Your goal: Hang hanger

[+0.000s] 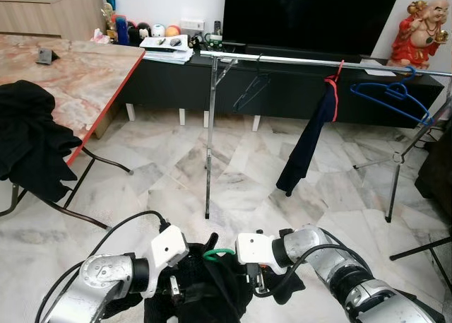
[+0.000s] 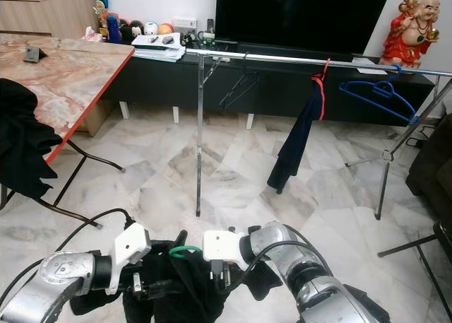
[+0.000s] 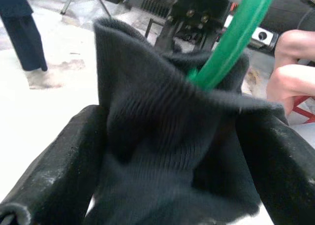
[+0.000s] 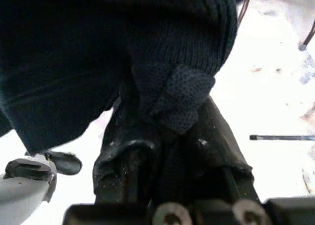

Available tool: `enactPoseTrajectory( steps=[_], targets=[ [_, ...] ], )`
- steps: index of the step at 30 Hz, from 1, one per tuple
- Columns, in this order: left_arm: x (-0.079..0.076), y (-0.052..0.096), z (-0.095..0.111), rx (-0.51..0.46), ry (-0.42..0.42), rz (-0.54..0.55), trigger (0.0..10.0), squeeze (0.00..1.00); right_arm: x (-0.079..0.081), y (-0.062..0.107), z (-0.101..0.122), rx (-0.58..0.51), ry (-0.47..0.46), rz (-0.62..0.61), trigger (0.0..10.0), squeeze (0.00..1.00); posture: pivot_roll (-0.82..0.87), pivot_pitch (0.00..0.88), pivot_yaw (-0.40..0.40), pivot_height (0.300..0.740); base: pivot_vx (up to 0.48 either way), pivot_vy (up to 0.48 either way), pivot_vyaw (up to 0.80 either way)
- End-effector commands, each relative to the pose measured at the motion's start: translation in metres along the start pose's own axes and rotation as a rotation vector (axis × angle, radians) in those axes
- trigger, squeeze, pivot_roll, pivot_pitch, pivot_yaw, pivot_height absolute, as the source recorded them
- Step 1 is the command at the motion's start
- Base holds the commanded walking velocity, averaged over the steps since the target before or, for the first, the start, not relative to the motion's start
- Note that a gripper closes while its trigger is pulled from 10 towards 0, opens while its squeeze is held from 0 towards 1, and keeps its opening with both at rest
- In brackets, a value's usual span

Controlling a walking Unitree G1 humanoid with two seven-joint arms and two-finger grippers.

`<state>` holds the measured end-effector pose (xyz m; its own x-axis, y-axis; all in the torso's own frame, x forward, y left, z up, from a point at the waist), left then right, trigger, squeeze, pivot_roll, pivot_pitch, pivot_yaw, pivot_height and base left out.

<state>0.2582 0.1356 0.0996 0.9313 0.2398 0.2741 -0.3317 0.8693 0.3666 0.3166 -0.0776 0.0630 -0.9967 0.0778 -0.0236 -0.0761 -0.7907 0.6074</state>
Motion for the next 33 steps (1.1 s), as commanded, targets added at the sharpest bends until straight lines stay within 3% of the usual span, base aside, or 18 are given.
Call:
enactPoseTrajectory(
  steps=[1,2,3,4,6,7,33],
  targets=[
    [-0.002,-0.004,-0.002,0.018,-0.013,-0.018,10.0,0.0,-0.005,0.003,0.015,-0.054,0.047,-0.009,0.0,0.0,0.11,0.009,-0.106,0.74,0.0,0.0,0.0],
    [-0.002,-0.006,-0.003,0.028,-0.016,-0.023,10.0,0.0,-0.006,0.003,0.016,-0.058,0.048,-0.008,0.0,0.0,0.1,0.012,-0.105,0.74,0.0,0.0,0.0],
    [-0.003,-0.007,-0.004,0.03,-0.014,-0.029,3.6,0.0,-0.006,0.002,0.017,-0.06,0.05,-0.007,0.0,0.0,0.1,0.013,-0.105,0.74,0.0,0.0,0.0],
    [-0.003,-0.008,-0.003,0.028,-0.011,-0.029,2.4,0.0,-0.006,0.002,0.017,-0.061,0.051,-0.007,0.0,0.0,0.1,0.014,-0.105,0.74,0.0,0.0,0.0],
    [-0.003,-0.009,-0.003,0.025,-0.008,-0.029,2.4,0.0,-0.006,0.002,0.018,-0.063,0.051,-0.007,0.0,0.0,0.1,0.015,-0.106,0.74,0.0,0.0,0.0],
    [-0.003,-0.009,-0.003,0.024,-0.008,-0.032,0.0,0.0,-0.006,0.002,0.019,-0.065,0.052,-0.007,0.0,0.0,0.1,0.021,-0.106,0.74,0.0,0.0,0.0],
    [-0.004,-0.014,-0.009,0.06,-0.012,-0.072,0.0,0.0,-0.011,0.005,0.026,-0.097,0.047,-0.03,0.0,0.0,0.09,0.042,-0.099,0.74,0.0,0.0,0.0]
  ],
)
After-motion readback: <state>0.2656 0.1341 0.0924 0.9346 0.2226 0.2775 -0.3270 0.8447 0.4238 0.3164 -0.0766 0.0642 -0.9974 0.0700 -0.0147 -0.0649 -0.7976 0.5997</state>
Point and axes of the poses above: a point about 5 cm out from each wrist's last joint towards the gripper, its own y axis pointing back from the gripper into the wrist, its own z axis along the axis of the wrist's last joint, x = y × z, the point moved 1 cm from there along -y, pointing out of the wrist towards the gripper, and after that the axes turned 13 degrees about -y, right-handed, at the moved point
